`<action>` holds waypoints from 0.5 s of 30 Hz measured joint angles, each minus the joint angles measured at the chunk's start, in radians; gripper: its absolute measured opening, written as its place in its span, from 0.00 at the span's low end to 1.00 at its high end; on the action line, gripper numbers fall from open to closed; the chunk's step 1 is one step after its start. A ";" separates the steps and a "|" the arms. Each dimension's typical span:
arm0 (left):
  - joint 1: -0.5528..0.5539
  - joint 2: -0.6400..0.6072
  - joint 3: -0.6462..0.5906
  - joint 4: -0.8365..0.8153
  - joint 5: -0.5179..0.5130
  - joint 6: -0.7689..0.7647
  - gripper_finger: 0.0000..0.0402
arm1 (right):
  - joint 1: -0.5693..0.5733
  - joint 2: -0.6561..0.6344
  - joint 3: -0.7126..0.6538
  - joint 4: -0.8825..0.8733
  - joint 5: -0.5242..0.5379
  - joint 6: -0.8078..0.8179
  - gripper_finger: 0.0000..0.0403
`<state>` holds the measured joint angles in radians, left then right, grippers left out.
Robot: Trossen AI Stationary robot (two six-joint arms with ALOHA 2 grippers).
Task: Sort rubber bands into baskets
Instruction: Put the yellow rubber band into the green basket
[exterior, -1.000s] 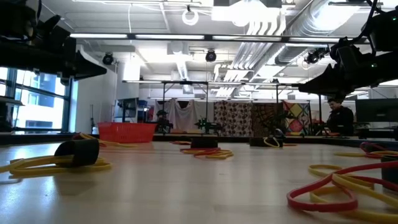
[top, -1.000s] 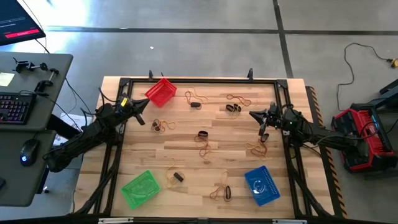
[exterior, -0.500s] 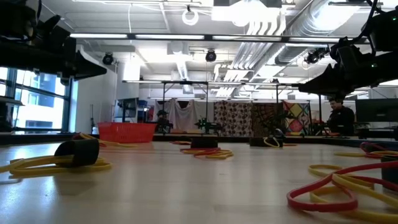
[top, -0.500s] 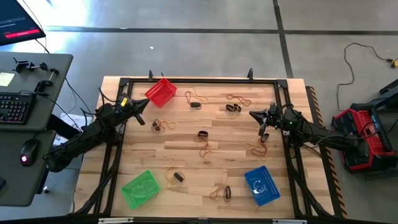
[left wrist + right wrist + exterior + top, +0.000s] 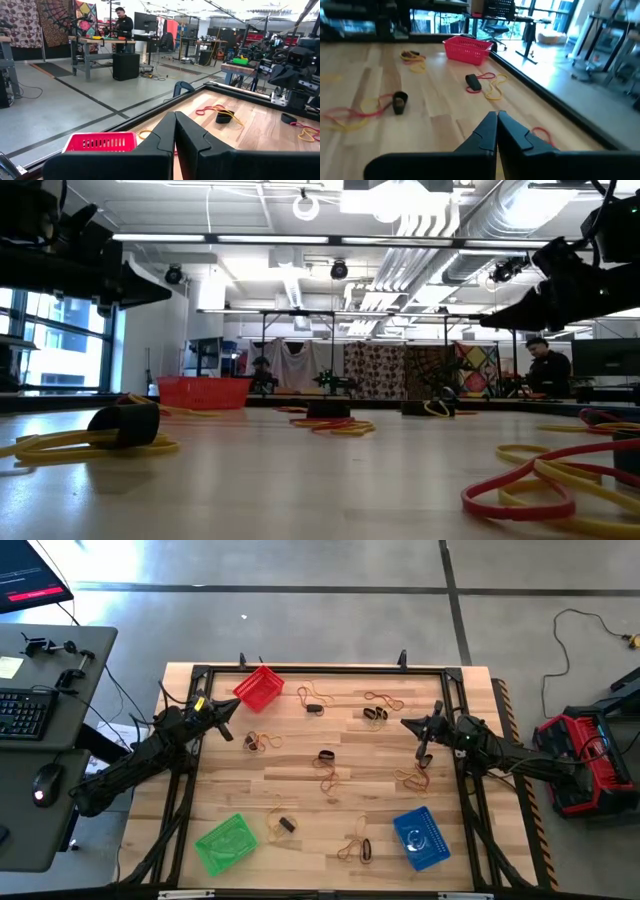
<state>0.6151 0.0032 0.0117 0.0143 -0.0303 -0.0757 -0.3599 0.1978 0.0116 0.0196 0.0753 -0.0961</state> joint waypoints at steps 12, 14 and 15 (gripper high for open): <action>0.000 0.000 0.000 0.000 0.000 0.000 0.00 | 0.000 0.000 0.000 0.068 -0.037 0.412 0.00; 0.000 0.000 0.000 0.000 0.000 0.000 0.00 | 0.000 0.000 0.000 0.114 -0.036 0.412 0.00; 0.000 0.000 0.000 0.000 0.000 0.000 0.00 | 0.000 0.000 0.000 0.135 -0.045 0.411 0.00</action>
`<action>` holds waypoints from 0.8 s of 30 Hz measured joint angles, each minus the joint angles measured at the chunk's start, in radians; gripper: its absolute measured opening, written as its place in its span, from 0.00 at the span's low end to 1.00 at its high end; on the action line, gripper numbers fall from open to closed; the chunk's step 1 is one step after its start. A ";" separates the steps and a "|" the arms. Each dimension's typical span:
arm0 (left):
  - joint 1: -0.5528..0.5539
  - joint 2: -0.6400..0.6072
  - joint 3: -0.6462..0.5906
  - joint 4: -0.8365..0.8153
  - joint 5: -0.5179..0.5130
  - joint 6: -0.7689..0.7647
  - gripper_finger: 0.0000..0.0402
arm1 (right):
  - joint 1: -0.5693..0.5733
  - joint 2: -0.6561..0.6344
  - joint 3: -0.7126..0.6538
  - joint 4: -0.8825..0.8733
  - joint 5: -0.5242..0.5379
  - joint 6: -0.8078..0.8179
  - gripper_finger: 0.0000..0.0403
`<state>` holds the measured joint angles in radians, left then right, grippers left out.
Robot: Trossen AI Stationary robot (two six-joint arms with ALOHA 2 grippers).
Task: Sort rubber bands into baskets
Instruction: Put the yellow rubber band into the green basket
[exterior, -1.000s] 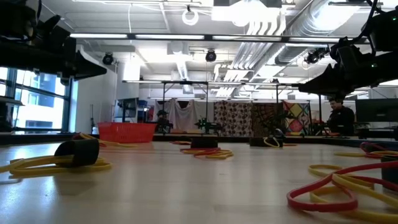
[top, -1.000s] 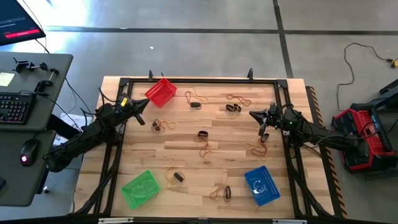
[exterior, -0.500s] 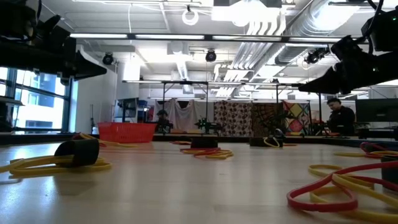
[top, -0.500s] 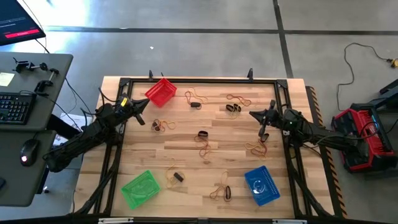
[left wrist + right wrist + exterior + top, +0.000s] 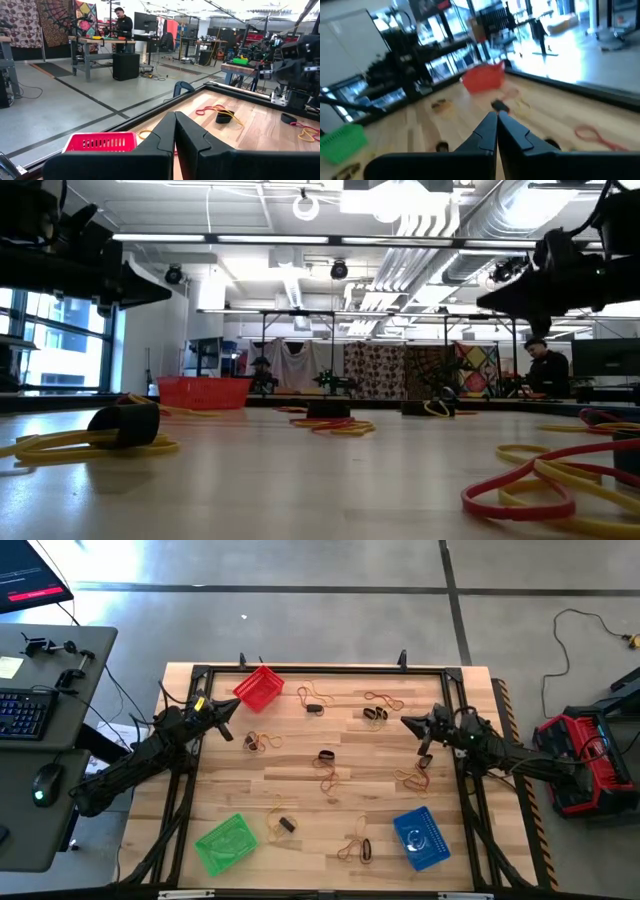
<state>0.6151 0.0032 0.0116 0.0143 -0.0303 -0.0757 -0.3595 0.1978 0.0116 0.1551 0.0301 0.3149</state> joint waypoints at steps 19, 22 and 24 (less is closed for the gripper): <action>0.000 0.000 0.000 0.000 0.000 0.000 0.00 | 0.000 0.138 0.175 0.024 -0.105 0.018 0.00; 0.000 0.000 0.000 0.000 0.000 0.000 0.00 | 0.000 0.209 0.243 -0.064 -0.082 -0.001 0.00; 0.000 0.000 0.000 0.001 0.000 0.000 0.00 | 0.000 0.262 0.287 -0.107 -0.082 0.007 0.00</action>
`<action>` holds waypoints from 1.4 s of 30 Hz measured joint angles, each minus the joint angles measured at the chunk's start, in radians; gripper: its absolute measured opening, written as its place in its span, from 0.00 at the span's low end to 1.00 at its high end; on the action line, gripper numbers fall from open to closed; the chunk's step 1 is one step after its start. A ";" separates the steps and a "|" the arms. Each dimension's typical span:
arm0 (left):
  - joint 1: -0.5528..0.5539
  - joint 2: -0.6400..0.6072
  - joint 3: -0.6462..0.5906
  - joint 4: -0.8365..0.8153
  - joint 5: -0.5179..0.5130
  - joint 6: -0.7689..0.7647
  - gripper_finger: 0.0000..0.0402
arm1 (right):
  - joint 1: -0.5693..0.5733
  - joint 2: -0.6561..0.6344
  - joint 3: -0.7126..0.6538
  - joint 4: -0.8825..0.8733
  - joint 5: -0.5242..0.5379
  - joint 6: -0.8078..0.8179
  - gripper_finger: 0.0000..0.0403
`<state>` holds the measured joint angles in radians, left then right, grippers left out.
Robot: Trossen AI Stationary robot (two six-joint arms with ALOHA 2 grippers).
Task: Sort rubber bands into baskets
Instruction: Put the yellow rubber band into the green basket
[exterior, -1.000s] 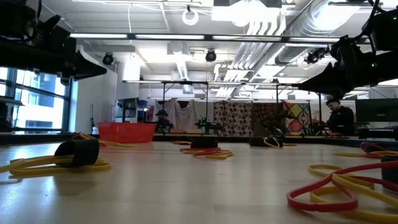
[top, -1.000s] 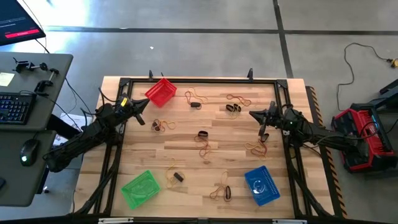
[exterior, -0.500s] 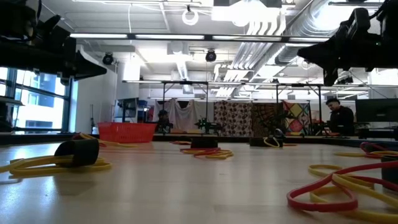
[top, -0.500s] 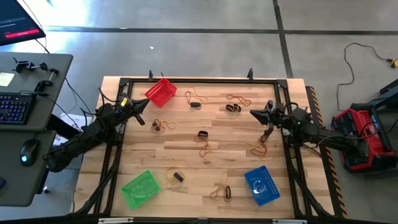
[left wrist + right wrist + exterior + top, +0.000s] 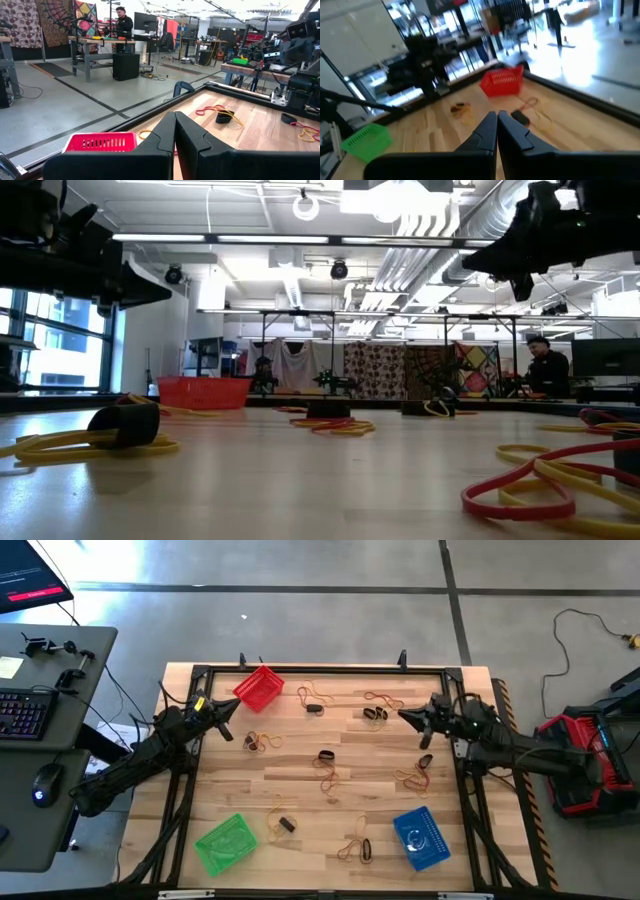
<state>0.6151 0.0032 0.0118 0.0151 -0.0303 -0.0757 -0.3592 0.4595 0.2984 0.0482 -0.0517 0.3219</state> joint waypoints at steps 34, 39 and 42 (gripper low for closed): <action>0.000 0.000 0.000 0.000 0.000 0.000 0.00 | 0.368 0.879 0.731 -0.398 0.250 0.010 0.00; 0.000 0.000 0.000 0.000 0.000 0.000 0.00 | 0.403 0.982 0.840 -0.482 0.291 0.010 0.00; 0.000 0.000 0.000 0.000 0.000 0.000 0.00 | 0.420 1.034 0.885 -0.486 0.292 0.010 0.00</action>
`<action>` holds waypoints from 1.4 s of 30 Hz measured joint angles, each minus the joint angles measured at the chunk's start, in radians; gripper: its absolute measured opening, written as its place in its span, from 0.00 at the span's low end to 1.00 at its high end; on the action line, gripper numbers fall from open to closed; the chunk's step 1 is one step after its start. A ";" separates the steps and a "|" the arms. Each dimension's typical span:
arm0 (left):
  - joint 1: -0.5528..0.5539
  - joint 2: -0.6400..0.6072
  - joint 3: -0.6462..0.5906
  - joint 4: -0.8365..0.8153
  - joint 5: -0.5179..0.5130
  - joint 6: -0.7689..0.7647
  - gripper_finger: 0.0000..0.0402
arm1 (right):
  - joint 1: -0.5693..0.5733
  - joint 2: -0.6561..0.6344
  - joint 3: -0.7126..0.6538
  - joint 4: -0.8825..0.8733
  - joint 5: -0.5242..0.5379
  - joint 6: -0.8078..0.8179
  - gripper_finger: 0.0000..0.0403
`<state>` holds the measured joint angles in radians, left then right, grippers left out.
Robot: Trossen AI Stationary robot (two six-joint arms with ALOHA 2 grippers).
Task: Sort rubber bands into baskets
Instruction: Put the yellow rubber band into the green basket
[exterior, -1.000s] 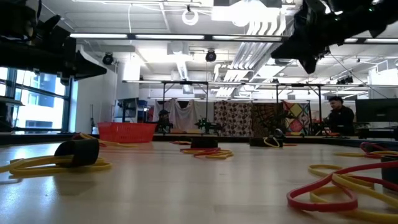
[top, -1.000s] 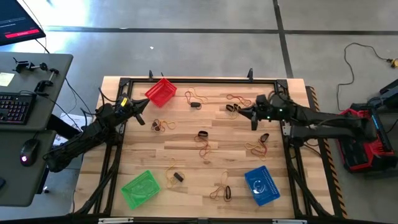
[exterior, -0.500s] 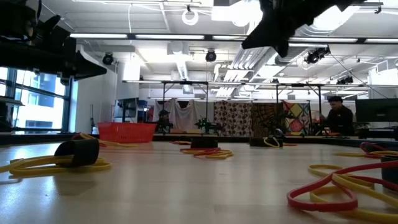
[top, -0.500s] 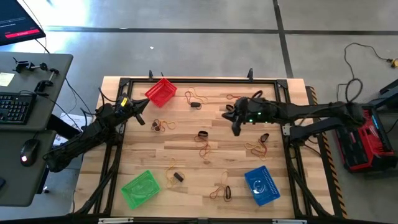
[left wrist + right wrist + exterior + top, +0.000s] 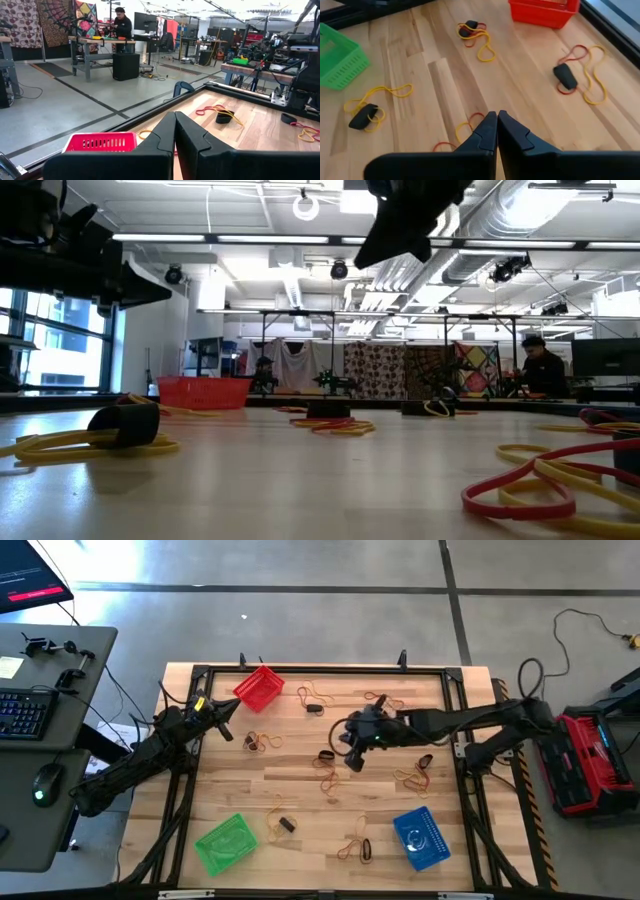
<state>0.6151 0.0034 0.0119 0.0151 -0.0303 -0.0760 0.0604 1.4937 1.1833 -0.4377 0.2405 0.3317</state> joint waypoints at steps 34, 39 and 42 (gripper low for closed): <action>0.000 0.000 0.000 0.000 0.000 0.000 0.00 | 0.033 0.288 0.093 0.034 -0.023 0.142 0.43; 0.000 0.000 0.000 0.000 0.000 0.000 0.00 | 0.053 0.307 0.093 0.067 -0.024 0.144 0.43; 0.000 0.000 0.000 0.000 0.000 0.000 0.00 | 0.068 0.319 0.093 0.086 -0.024 0.188 0.43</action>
<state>0.6155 0.0035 0.0120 0.0152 -0.0303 -0.0758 0.1286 1.8125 1.2758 -0.3521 0.2168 0.5194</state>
